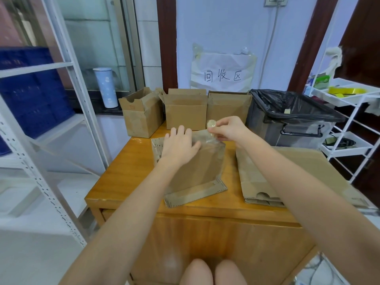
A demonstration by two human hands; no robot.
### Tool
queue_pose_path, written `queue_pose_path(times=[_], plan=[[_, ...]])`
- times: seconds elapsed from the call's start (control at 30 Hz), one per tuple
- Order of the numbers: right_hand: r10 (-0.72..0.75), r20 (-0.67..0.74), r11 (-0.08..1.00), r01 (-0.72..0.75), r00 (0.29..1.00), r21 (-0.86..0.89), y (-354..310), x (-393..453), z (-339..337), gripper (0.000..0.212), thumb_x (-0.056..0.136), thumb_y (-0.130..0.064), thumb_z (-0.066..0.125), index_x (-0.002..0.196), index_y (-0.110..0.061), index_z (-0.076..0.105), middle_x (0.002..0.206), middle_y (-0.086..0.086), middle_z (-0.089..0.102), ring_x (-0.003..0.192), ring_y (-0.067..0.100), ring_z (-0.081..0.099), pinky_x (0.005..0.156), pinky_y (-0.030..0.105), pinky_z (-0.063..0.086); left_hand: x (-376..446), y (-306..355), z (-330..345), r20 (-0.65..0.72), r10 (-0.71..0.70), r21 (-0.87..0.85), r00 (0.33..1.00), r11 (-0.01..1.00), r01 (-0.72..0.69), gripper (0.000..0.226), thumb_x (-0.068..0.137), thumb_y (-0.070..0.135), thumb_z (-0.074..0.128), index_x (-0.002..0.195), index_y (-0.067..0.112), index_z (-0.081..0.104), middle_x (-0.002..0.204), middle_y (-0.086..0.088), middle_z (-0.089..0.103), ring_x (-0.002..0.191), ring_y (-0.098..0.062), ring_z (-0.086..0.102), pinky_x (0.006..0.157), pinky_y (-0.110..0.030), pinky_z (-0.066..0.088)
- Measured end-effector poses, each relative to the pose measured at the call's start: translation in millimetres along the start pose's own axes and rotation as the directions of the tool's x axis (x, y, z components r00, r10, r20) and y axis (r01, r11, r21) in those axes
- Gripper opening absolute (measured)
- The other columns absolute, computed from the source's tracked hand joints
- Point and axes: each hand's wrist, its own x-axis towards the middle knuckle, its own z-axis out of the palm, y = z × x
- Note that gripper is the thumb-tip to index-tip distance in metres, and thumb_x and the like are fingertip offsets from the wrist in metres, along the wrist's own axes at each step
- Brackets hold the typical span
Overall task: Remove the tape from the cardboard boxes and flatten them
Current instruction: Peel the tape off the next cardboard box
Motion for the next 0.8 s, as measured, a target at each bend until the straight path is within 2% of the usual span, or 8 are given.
queue_pose_path(times=[0.07, 0.13, 0.23, 0.37, 0.47, 0.6, 0.73, 0.8], plan=[[-0.005, -0.033, 1.0, 0.005, 0.999, 0.003, -0.7, -0.2, -1.9, 0.017, 0.079, -0.014, 0.078, 0.082, -0.015, 0.062, 0.088, 0.006, 0.063, 0.079, 0.017, 0.062, 0.075, 0.028, 0.058, 0.1, 0.0, 1.1, -0.004, 0.004, 0.01, 1.0, 1.0, -0.004, 0.035, 0.096, 0.042, 0.037, 0.107, 0.012, 0.052, 0.114, -0.007, 0.049, 0.106, -0.025, 0.043, 0.09, -0.039, 0.036], [-0.012, -0.061, 1.0, 0.01, 0.998, -0.02, 0.1, 1.4, -4.1, 0.018, 0.081, -0.016, 0.076, 0.088, -0.014, 0.06, 0.089, 0.008, 0.062, 0.072, 0.018, 0.059, 0.073, 0.029, 0.058, 0.7, -0.5, 1.7, -0.004, 0.003, 0.01, 1.0, 1.0, -0.003, 0.036, 0.096, 0.043, 0.037, 0.108, 0.013, 0.052, 0.114, -0.007, 0.049, 0.106, -0.025, 0.043, 0.091, -0.039, 0.037], [-0.055, -0.084, 0.981, 0.038, 0.995, -0.188, 3.1, 4.7, -5.8, 0.018, 0.088, -0.02, 0.068, 0.088, -0.017, 0.05, 0.092, 0.009, 0.061, 0.057, 0.016, 0.054, 0.058, 0.026, 0.054, 1.1, -0.4, 2.4, 0.002, 0.004, 0.017, 1.0, 1.0, -0.004, 0.037, 0.096, 0.044, 0.037, 0.109, 0.013, 0.051, 0.115, -0.007, 0.049, 0.106, -0.025, 0.043, 0.091, -0.039, 0.037], [-0.075, -0.093, 0.962, 0.047, 0.993, -0.267, 6.0, 6.7, -3.3, 0.028, 0.091, -0.019, 0.063, 0.072, -0.015, 0.042, 0.077, 0.003, 0.049, 0.06, 0.016, 0.055, 0.07, 0.034, 0.056, 1.1, -0.2, 2.3, 0.002, 0.016, 0.026, 1.0, 1.0, -0.016, 0.037, 0.095, 0.044, 0.037, 0.109, 0.012, 0.051, 0.114, -0.007, 0.049, 0.106, -0.026, 0.043, 0.09, -0.039, 0.036], [-0.068, -0.086, 0.975, 0.048, 0.994, -0.217, 7.9, 6.6, -3.6, 0.033, 0.089, -0.021, 0.067, 0.063, -0.013, 0.047, 0.073, 0.001, 0.053, 0.071, 0.018, 0.061, 0.076, 0.035, 0.058, 1.8, -3.6, 1.7, 0.004, 0.035, 0.024, 0.999, 0.999, -0.035, 0.033, 0.095, 0.043, 0.038, 0.103, 0.013, 0.049, 0.112, -0.007, 0.048, 0.105, -0.026, 0.042, 0.088, -0.039, 0.035], [-0.042, -0.05, 0.988, 0.034, 0.998, -0.153, 10.7, 4.9, -5.1, 0.03, 0.083, -0.032, 0.074, 0.068, -0.013, 0.056, 0.089, 0.011, 0.071, 0.086, 0.021, 0.07, 0.072, 0.027, 0.059, 2.8, -9.3, 1.6, 0.006, 0.084, 0.001, 0.996, 0.996, -0.084, 0.025, 0.094, 0.042, 0.039, 0.092, 0.017, 0.041, 0.105, -0.005, 0.046, 0.102, -0.024, 0.042, 0.084, -0.037, 0.033], [-0.02, -0.008, 0.989, 0.018, 1.0, -0.147, 10.5, 2.3, -6.6, 0.031, 0.083, -0.039, 0.072, 0.073, -0.013, 0.058, 0.081, 0.006, 0.067, 0.075, 0.012, 0.065, 0.064, 0.02, 0.055, 4.2, -13.8, 2.4, -0.004, 0.129, -0.018, 0.992, 0.991, -0.129, 0.026, 0.094, 0.041, 0.041, 0.094, 0.016, 0.047, 0.102, -0.002, 0.046, 0.099, -0.022, 0.043, 0.082, -0.034, 0.033], [0.006, 0.014, 0.987, -0.003, 1.0, -0.163, 9.5, 2.6, -7.4, 0.026, 0.086, -0.036, 0.069, 0.08, -0.012, 0.062, 0.079, 0.003, 0.066, 0.072, 0.01, 0.061, 0.063, 0.018, 0.053, 4.8, -15.2, 2.2, 0.003, 0.14, -0.018, 0.99, 0.99, -0.139, 0.027, 0.094, 0.041, 0.041, 0.095, 0.015, 0.048, 0.101, -0.001, 0.044, 0.099, -0.022, 0.042, 0.083, -0.034, 0.034]])
